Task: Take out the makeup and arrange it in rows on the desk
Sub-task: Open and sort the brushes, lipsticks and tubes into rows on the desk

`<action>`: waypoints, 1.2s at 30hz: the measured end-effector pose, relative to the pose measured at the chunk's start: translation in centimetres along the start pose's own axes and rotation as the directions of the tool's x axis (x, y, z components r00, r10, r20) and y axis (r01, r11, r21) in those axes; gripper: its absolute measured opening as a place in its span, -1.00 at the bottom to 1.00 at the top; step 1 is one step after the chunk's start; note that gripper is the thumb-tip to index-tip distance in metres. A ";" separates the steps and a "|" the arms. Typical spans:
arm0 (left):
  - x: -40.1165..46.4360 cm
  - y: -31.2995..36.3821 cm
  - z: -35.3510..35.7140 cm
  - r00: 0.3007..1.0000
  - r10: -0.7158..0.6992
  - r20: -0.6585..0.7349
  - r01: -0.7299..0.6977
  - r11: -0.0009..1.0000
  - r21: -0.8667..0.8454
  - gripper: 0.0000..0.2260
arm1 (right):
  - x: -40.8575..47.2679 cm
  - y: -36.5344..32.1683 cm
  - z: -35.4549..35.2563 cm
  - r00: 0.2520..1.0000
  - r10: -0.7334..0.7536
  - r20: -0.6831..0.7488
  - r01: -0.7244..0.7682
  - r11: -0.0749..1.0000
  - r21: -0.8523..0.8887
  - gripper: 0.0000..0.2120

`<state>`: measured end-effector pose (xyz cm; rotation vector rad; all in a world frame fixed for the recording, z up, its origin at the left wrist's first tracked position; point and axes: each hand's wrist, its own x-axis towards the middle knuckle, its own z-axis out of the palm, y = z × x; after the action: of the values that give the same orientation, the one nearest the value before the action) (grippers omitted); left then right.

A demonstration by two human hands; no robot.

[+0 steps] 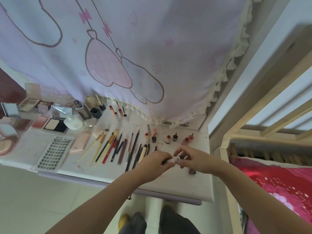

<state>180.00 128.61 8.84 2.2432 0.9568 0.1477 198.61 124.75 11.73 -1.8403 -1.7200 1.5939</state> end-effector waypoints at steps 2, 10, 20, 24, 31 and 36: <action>-0.1 -0.3 0.1 1.000 0.005 0.011 -0.005 1.000 0.011 -0.75 | -0.1 -0.1 0.3 0.998 0.058 0.023 -0.058 0.998 0.002 -0.73; -0.4 -2.2 -0.6 0.920 -0.134 0.368 0.182 0.978 -0.099 -0.74 | -0.1 0.8 0.4 0.998 0.027 -0.049 -0.034 0.985 -0.167 -0.89; -0.1 -3.8 0.4 0.920 -0.346 0.182 0.391 0.819 -0.420 -0.75 | -1.2 2.7 0.5 0.964 0.247 -0.097 -0.131 0.760 0.637 -0.77; 0.9 -3.2 2.1 0.915 -0.403 0.001 0.368 0.834 -0.410 -0.79 | 0.1 3.3 3.4 0.961 0.263 -0.092 -0.086 0.594 0.800 -0.80; 2.5 -4.0 3.4 0.904 -0.348 -0.251 0.307 0.933 -0.187 -0.85 | 4.7 4.6 5.6 0.830 0.140 -0.539 0.000 0.968 0.252 -0.85; 3.6 -4.7 4.4 0.893 -0.323 -0.312 0.298 0.946 -0.129 -0.87 | 7.4 4.9 6.5 0.779 0.119 -0.616 -0.032 0.988 0.151 -0.84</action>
<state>181.31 130.91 2.02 1.9965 1.4512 0.4186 195.12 125.63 1.32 -2.0671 -1.2166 0.9084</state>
